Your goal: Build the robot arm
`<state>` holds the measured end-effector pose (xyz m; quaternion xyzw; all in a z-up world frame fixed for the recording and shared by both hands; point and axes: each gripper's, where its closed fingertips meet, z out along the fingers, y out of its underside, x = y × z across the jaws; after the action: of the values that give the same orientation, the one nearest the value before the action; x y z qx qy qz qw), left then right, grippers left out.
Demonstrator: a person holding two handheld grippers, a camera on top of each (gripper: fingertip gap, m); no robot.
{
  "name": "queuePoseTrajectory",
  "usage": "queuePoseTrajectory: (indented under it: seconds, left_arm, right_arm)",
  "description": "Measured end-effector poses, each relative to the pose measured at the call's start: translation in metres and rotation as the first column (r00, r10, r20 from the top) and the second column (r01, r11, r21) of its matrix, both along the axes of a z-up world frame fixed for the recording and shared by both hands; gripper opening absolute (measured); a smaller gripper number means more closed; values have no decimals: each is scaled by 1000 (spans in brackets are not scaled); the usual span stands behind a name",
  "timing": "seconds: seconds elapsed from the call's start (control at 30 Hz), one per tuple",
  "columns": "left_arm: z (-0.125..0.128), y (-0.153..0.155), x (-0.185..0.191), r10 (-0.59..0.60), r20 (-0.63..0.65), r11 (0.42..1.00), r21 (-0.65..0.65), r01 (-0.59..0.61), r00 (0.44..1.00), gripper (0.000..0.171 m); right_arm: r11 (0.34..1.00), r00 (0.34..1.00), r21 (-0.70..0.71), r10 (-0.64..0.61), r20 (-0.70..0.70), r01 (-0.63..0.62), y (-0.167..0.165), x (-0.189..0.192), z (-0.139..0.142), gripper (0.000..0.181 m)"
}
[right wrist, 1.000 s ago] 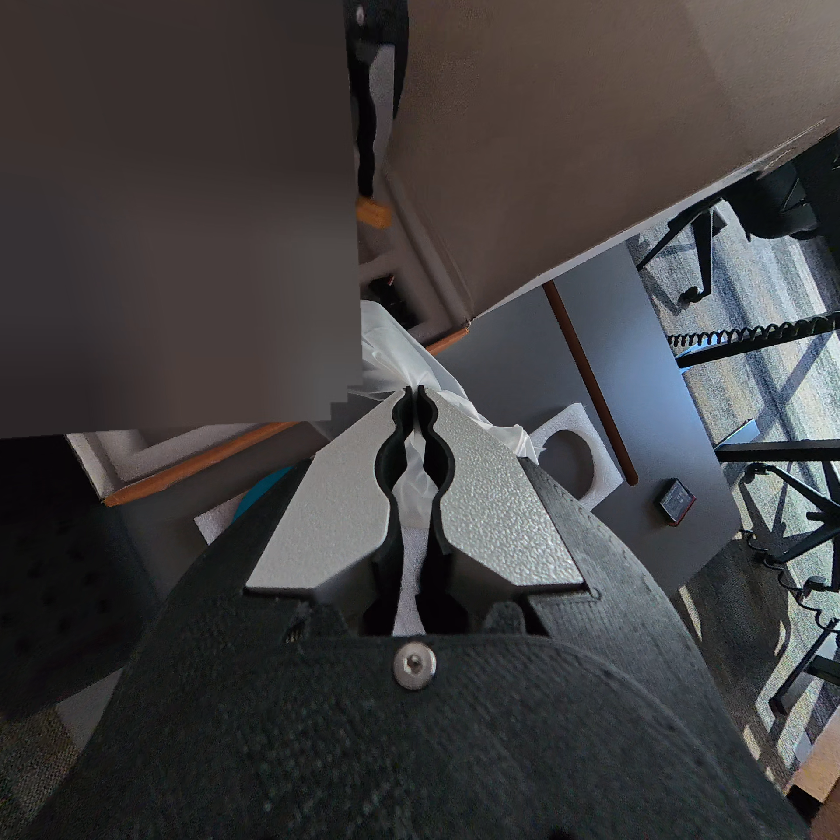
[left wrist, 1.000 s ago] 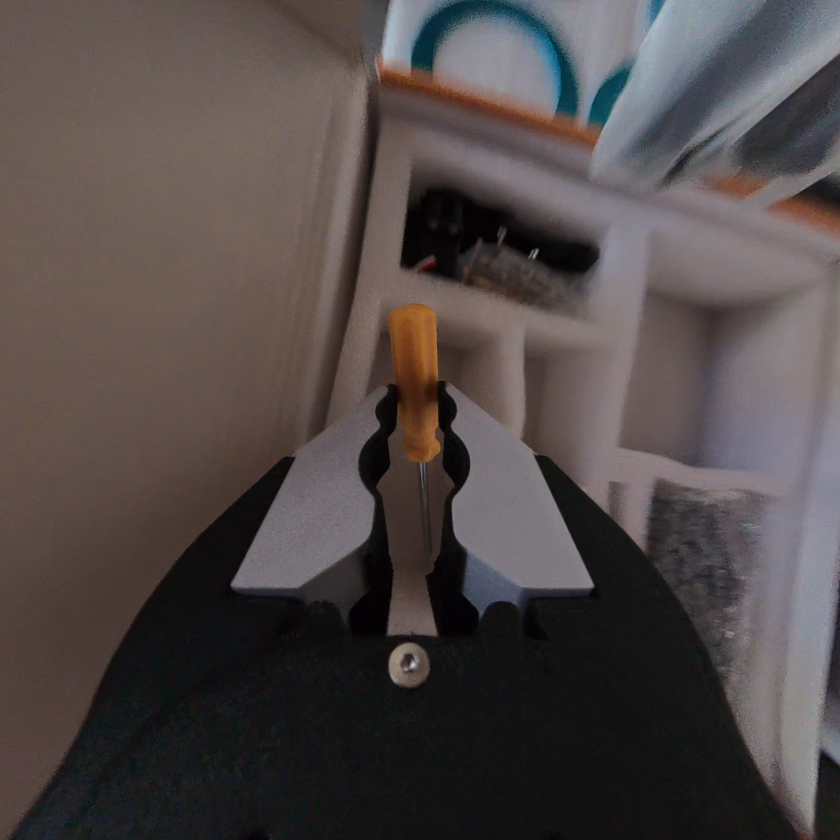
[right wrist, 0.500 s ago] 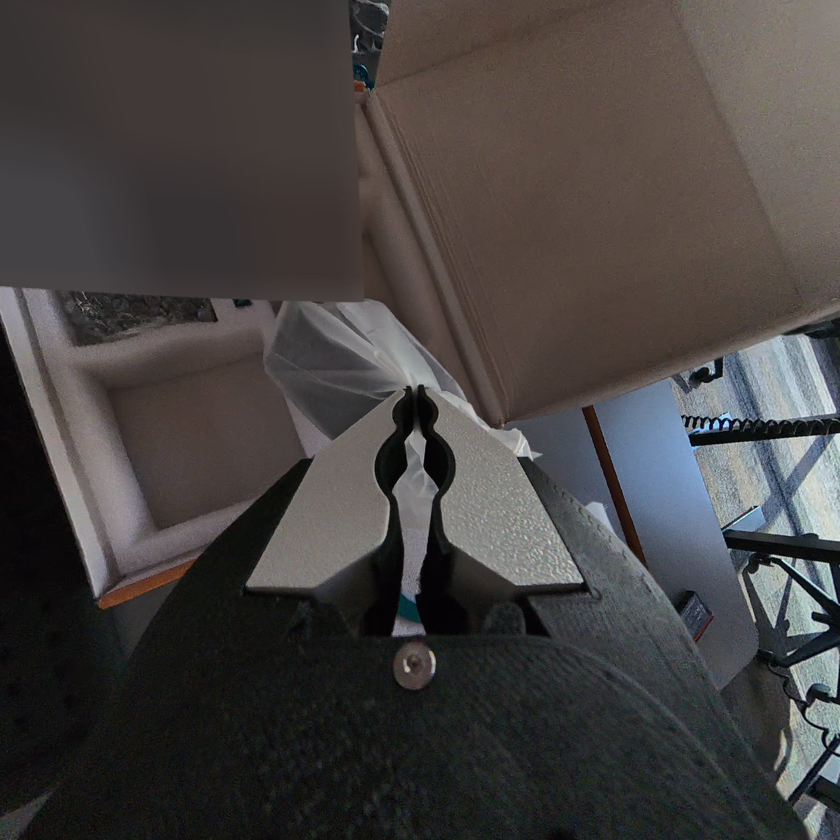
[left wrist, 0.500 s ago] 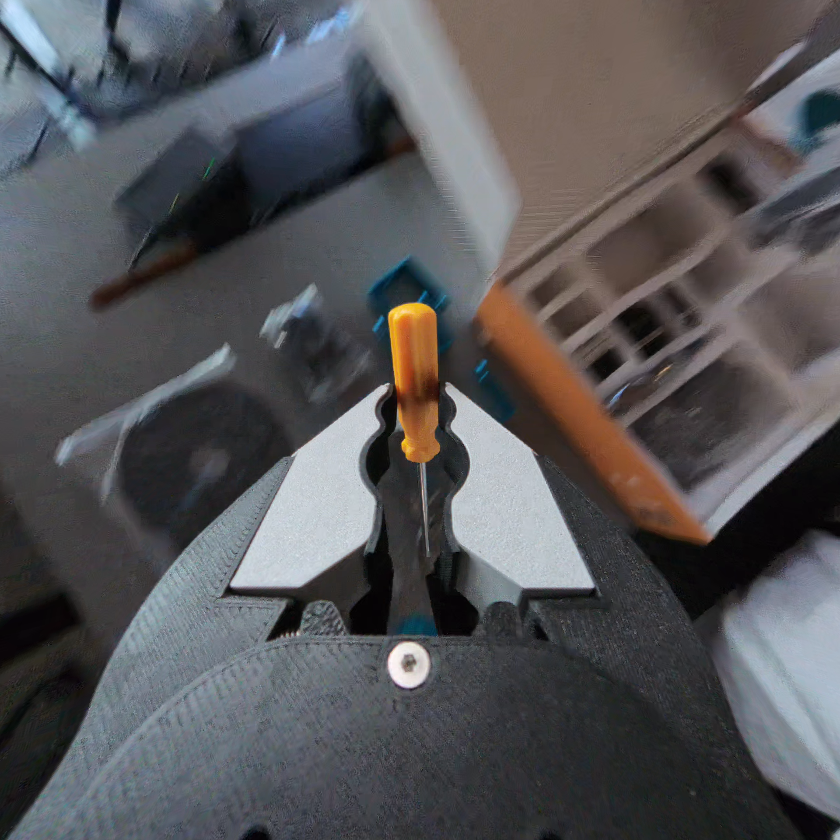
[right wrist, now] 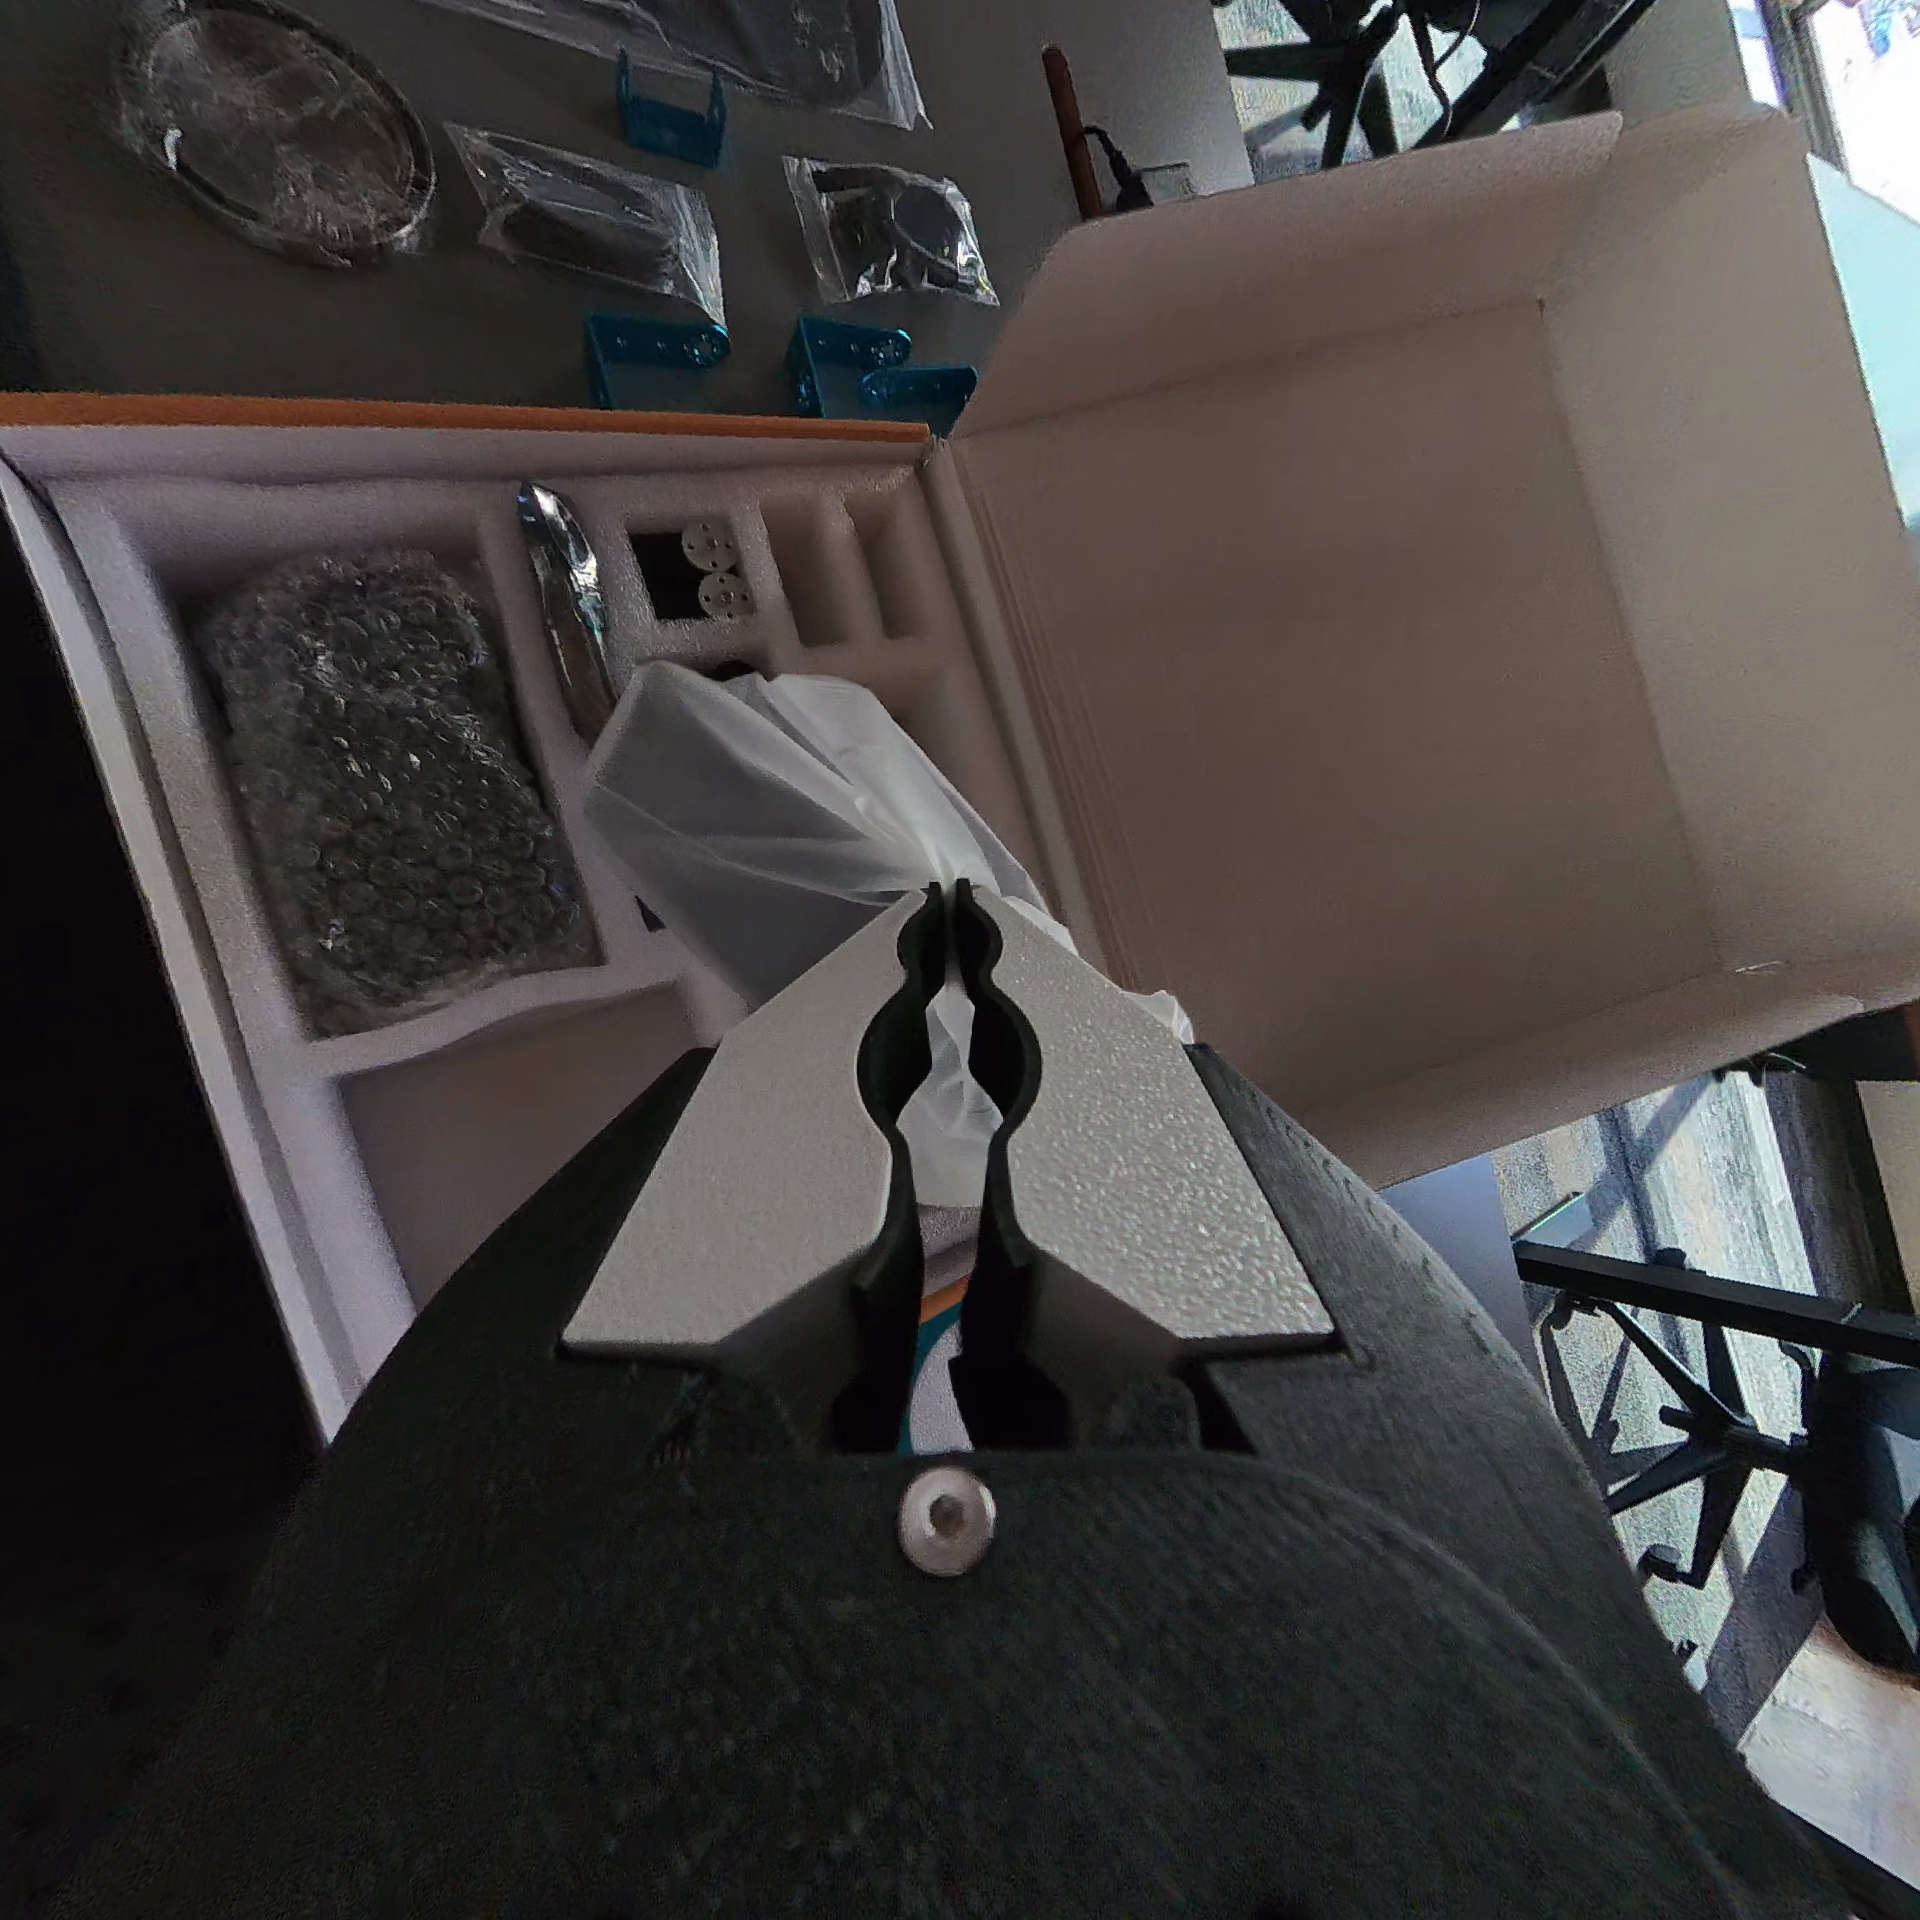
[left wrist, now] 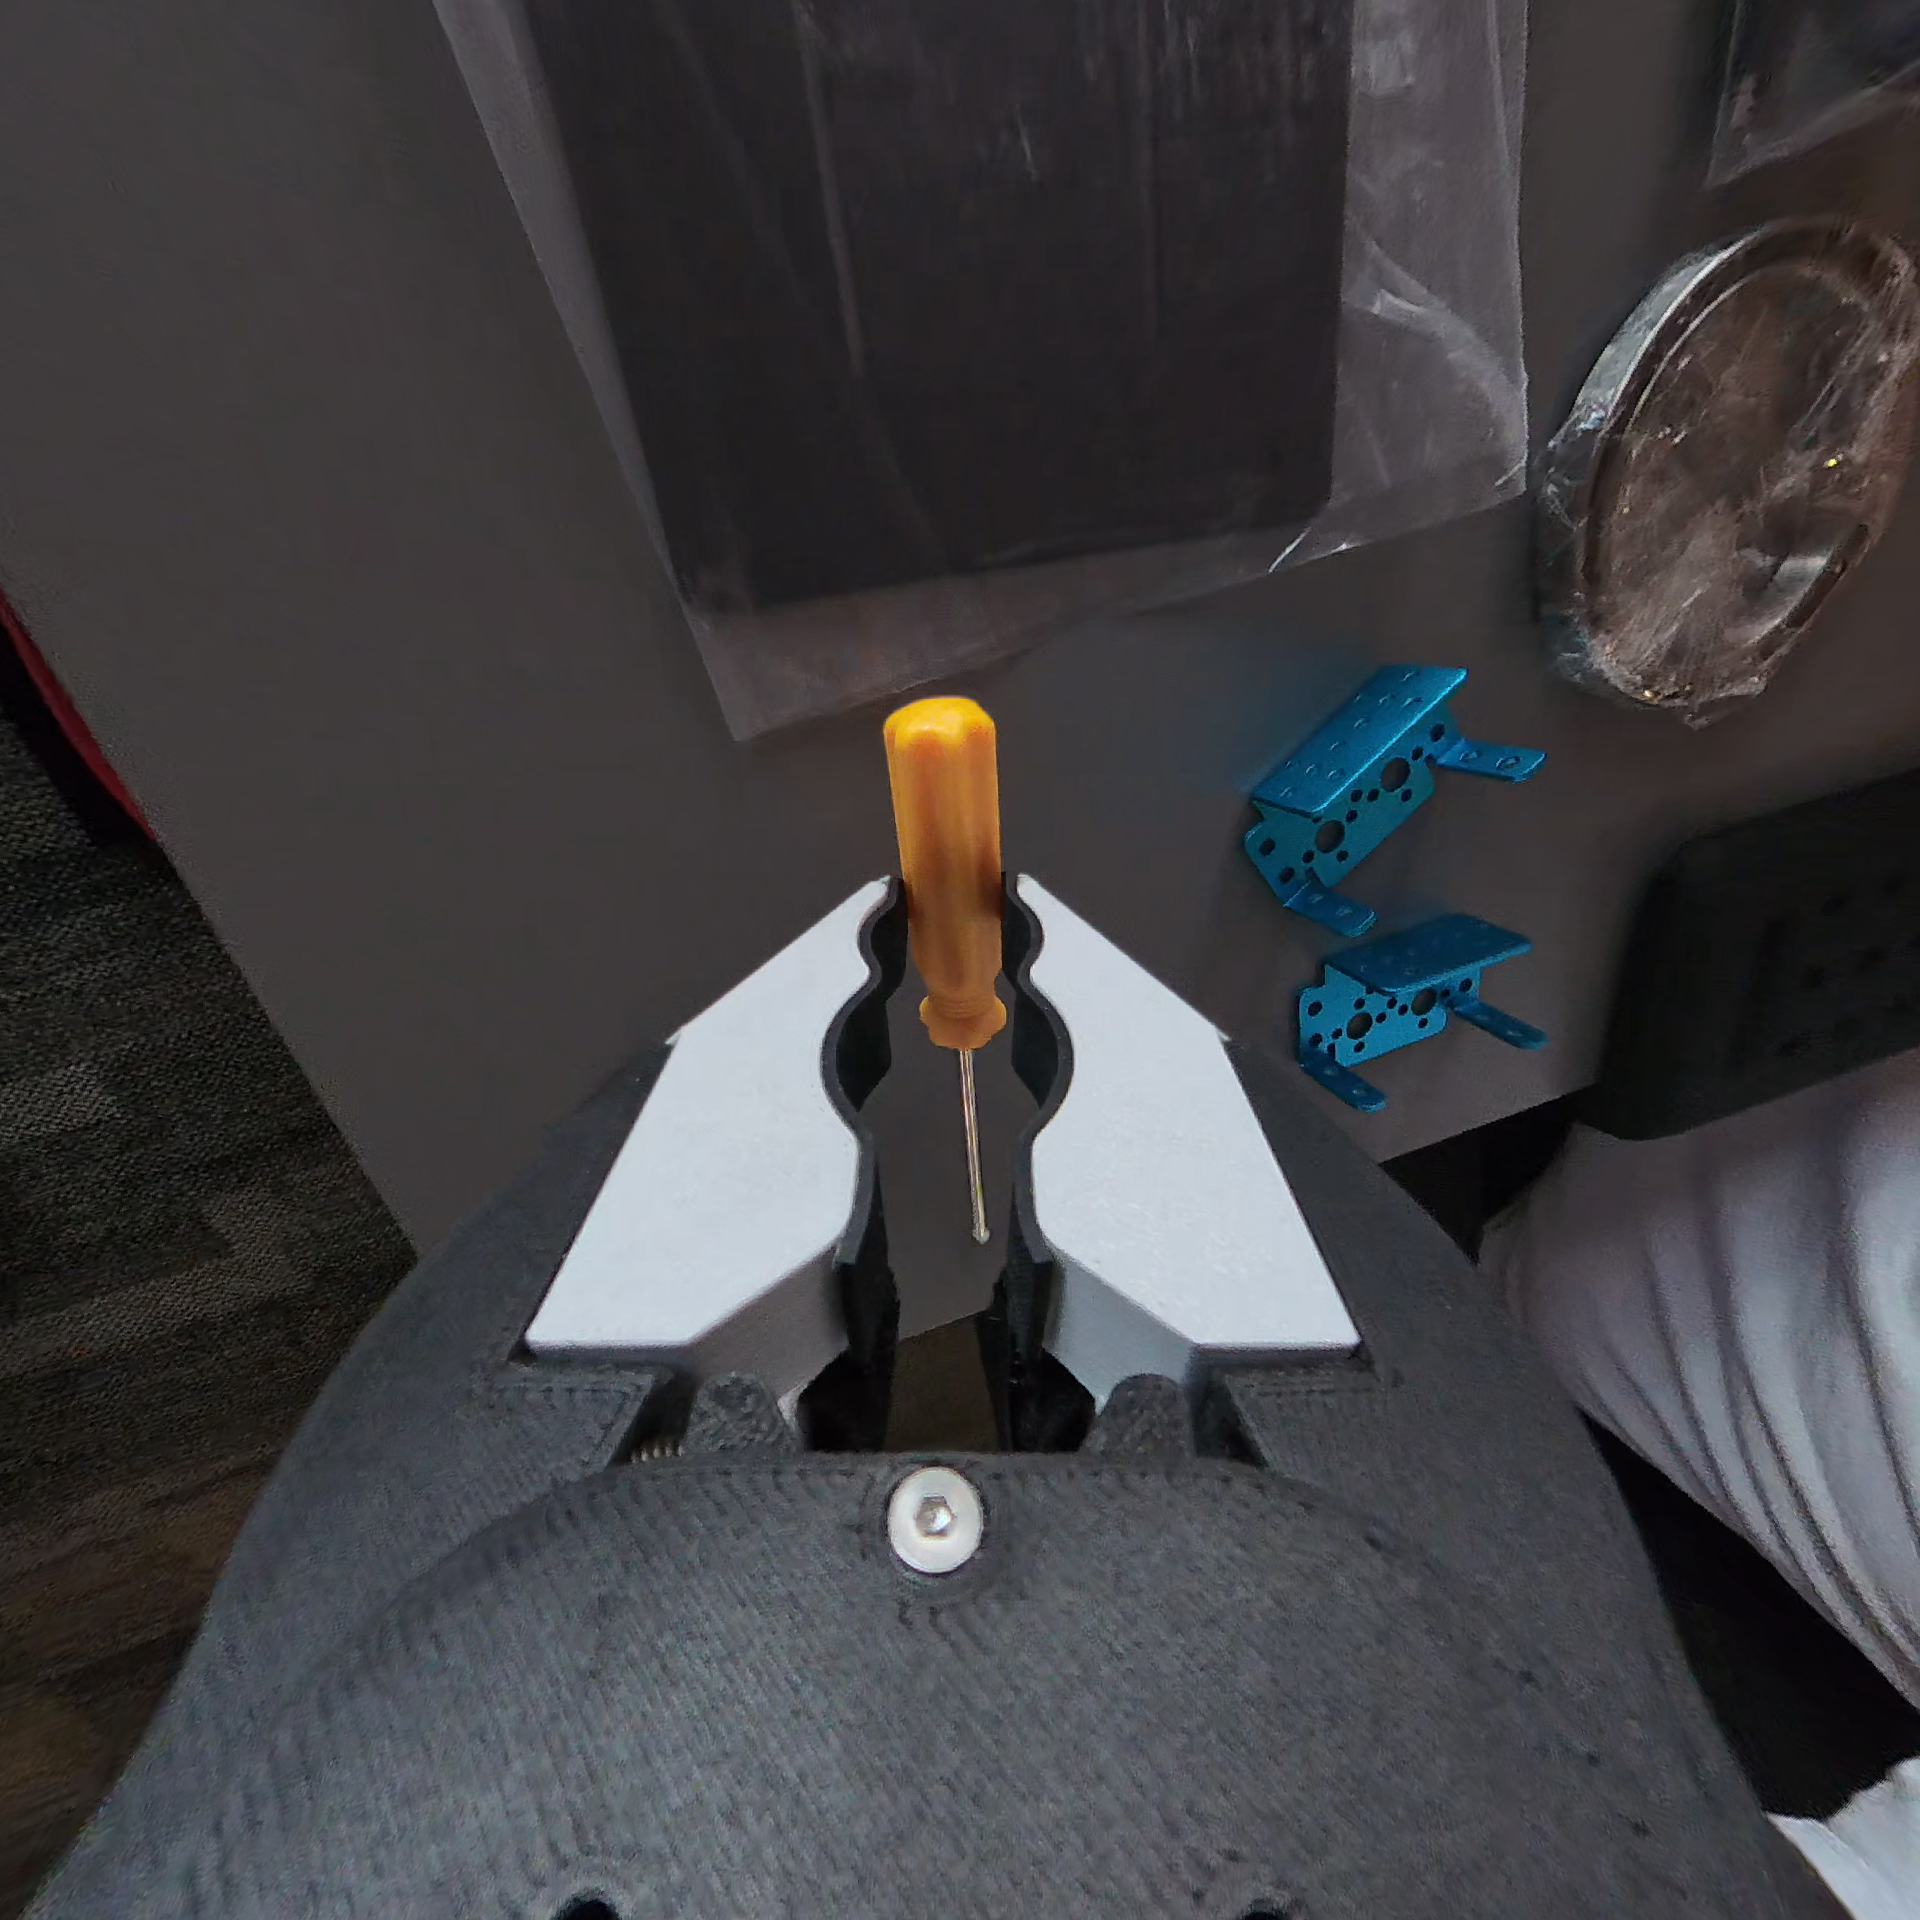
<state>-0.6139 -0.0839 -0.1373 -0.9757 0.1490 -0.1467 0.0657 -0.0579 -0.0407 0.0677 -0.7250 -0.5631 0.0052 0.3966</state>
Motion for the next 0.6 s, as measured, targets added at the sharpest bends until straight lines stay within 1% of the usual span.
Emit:
queuePoseTrajectory:
  seconds: [0.07, 0.17, 0.23, 0.27, 0.3, 0.37, 0.43, 0.5, 0.53, 0.57, 0.6]
  left_arm:
    - [-5, -5, 2, -24, 14, 1000, -16, 24, 1000, 17]
    - [-13, -10, -1, -72, -14, 997, -34, 72, 997, 17]
    - [-17, -10, 0, -64, -5, 997, -37, 64, 998, 17]
    - [-16, -9, 3, -54, 22, 998, -31, 54, 998, 20]
    - [-15, -7, 6, -44, 48, 999, -21, 45, 998, 32]
    - [-7, -4, 5, -34, 72, 999, 16, 33, 997, 44]
    - [12, 4, -1, -26, 77, 993, 116, 17, 997, 56]
    - [48, 16, 2, -31, 133, 961, 278, -8, 991, 58]
    - [72, 21, 15, -51, 203, 933, 360, -26, 978, 61]
    - [101, 22, 38, -113, 294, 897, 441, -30, 949, 65]
    - [129, 19, 69, -210, 365, 852, 523, -14, 907, 69]
  right_arm:
    - [1000, 1000, 9, -1, 6, 1, -4, -11, 3, 0]
    - [1000, 1000, 24, -5, 13, 5, -10, -25, 9, 0]
    - [999, 1000, 35, -6, 20, 6, -12, -33, 14, 0]
    - [999, 1000, 42, -5, 23, 4, -13, -37, 16, 0]
    - [999, 1000, 44, -3, 24, 2, -14, -42, 18, 0]
    - [999, 1000, 52, 9, 24, -10, -15, -53, 21, 0]
    - [998, 999, 57, 32, 33, -34, -15, -68, 24, 0]
    - [995, 997, 65, 67, 48, -70, -14, -86, 26, 0]
    - [993, 995, 70, 88, 51, -91, -14, -97, 28, 0]
    - [991, 993, 78, 108, 47, -111, -13, -109, 29, 0]
    - [987, 991, 82, 132, 36, -135, -13, -121, 30, 0]
